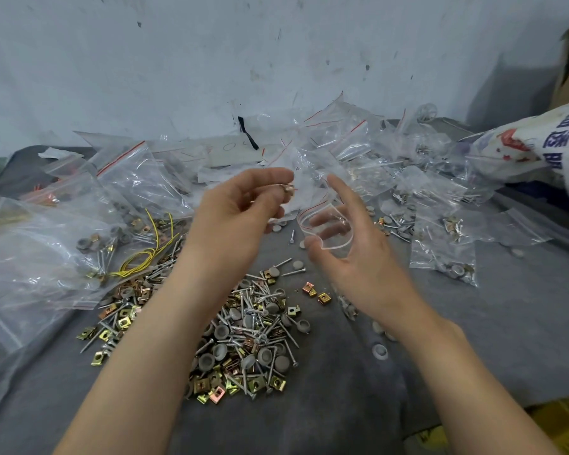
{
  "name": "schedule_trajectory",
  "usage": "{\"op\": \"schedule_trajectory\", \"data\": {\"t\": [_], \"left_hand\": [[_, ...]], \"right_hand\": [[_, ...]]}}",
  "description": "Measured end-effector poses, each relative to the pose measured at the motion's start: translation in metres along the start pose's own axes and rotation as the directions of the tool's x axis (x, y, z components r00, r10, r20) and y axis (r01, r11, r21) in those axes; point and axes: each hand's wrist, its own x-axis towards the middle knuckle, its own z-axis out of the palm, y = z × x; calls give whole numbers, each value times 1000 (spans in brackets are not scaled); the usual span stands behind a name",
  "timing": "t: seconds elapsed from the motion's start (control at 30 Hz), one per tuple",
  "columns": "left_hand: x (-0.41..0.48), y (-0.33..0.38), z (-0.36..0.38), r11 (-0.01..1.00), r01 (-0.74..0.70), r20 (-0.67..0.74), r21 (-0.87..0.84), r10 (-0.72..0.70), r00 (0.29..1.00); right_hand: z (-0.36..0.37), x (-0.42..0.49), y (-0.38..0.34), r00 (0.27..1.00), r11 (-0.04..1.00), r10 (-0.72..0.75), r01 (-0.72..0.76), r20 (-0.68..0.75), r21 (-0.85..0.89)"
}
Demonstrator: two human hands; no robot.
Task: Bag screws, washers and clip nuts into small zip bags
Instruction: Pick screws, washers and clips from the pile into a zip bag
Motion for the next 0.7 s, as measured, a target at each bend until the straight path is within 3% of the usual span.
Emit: {"op": "schedule_trajectory", "data": {"t": [0.1, 0.17, 0.43, 0.57, 0.7], "left_hand": [[-5, 4, 13, 942, -178, 113, 284, 151, 982], [-6, 3, 20, 905, -223, 152, 362, 179, 972], [1, -1, 8, 899, -226, 107, 376, 199, 974], [5, -28, 3, 838, -125, 151, 532, 51, 987], [-5, -62, 17, 649, -156, 305, 745, -123, 944]], "right_hand": [[1, 0, 0, 1000, 1000, -15, 15, 8, 1], [1, -1, -1, 1000, 1000, -21, 21, 10, -5], [-4, -2, 0, 1000, 1000, -13, 13, -23, 12], [-5, -2, 0, 999, 1000, -10, 9, -38, -3], [-5, -1, 0, 999, 1000, -2, 3, -49, 12]]}}
